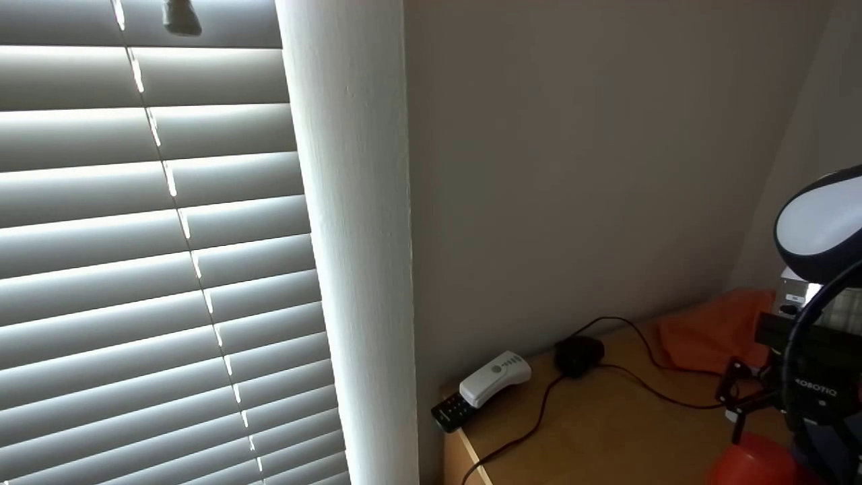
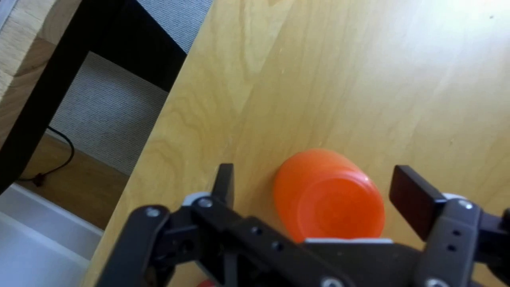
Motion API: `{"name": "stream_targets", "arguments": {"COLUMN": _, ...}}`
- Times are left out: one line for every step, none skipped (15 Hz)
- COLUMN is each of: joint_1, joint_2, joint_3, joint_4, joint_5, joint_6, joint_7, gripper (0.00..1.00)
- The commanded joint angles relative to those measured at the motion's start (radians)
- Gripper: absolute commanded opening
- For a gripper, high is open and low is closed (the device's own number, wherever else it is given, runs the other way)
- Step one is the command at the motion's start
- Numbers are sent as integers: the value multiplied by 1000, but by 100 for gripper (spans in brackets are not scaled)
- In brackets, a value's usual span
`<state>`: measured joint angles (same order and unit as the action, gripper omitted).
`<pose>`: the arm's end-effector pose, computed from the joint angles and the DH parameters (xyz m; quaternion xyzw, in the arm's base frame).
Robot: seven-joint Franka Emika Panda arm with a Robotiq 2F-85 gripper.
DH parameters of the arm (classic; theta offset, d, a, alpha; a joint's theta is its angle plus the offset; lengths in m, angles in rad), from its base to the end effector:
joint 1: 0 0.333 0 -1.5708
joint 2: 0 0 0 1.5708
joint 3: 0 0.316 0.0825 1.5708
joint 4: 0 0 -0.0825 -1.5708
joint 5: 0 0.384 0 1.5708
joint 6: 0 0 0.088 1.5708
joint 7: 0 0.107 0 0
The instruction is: Put the orange cup on top of the blue cup
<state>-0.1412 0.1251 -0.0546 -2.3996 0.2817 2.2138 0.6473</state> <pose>0.4557 -0.0815 0.2427 -0.8516 0.4924 0.1702 0.0580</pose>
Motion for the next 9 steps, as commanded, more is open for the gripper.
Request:
{"name": "stream_targets", "arguments": {"joint_1": 13, "joint_2": 38, "joint_3": -26, "joint_4": 27, "joint_5": 39, "joint_6": 12, "joint_7": -42, "gripper": 100}}
{"name": "stream_targets", "arguments": {"joint_1": 13, "joint_2": 45, "joint_3": -28, "joint_4": 33, "joint_5": 42, "joint_6": 11, "joint_7": -46, "gripper": 100}}
{"name": "stream_targets", "arguments": {"joint_1": 12, "joint_2": 51, "joint_3": -31, "joint_4": 39, "joint_5": 46, "joint_6": 10, "joint_7": -53, "gripper": 97}}
{"name": "stream_targets", "arguments": {"joint_1": 11, "joint_2": 56, "joint_3": -32, "joint_4": 44, "joint_5": 55, "joint_6": 7, "joint_7": -64, "gripper": 80}}
{"name": "stream_targets", "arguments": {"joint_1": 10, "joint_2": 64, "joint_3": -33, "joint_4": 51, "joint_5": 65, "joint_6": 1, "joint_7": -75, "gripper": 73}}
{"name": "stream_targets", "arguments": {"joint_1": 10, "joint_2": 69, "joint_3": -36, "joint_4": 54, "joint_5": 67, "joint_6": 4, "joint_7": -78, "gripper": 71}}
{"name": "stream_targets", "arguments": {"joint_1": 10, "joint_2": 73, "joint_3": -38, "joint_4": 57, "joint_5": 71, "joint_6": 4, "joint_7": -84, "gripper": 61}}
{"name": "stream_targets", "arguments": {"joint_1": 11, "joint_2": 76, "joint_3": -40, "joint_4": 58, "joint_5": 76, "joint_6": 5, "joint_7": -85, "gripper": 51}}
{"name": "stream_targets", "arguments": {"joint_1": 10, "joint_2": 79, "joint_3": -42, "joint_4": 60, "joint_5": 78, "joint_6": 4, "joint_7": -90, "gripper": 44}}
